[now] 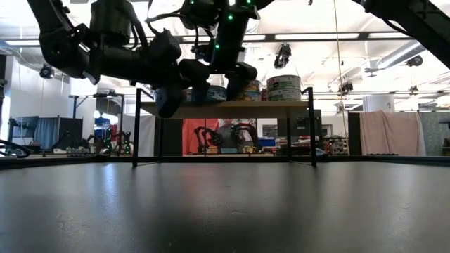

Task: Stack canned seafood by type on shelf
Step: Put the green-blue tuna can on the shelf

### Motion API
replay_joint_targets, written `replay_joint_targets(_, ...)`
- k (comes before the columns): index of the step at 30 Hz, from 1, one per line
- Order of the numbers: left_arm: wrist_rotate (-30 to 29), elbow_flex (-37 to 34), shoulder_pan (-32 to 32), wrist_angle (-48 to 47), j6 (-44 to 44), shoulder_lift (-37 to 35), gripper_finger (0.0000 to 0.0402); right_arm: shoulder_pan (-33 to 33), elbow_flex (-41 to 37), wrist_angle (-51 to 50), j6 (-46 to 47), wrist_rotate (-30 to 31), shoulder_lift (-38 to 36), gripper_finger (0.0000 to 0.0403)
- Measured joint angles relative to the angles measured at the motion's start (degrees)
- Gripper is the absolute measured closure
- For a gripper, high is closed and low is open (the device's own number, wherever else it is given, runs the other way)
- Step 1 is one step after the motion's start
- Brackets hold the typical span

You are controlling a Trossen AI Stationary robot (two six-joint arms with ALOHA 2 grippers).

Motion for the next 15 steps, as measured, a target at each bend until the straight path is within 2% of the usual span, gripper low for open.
replay_joint_targets(15,-1.3,-0.1,4.0,-0.3,3.0,-0.2,0.0401,0.1,0.0,0.6,4.7,-3.2,-0.8,0.0003)
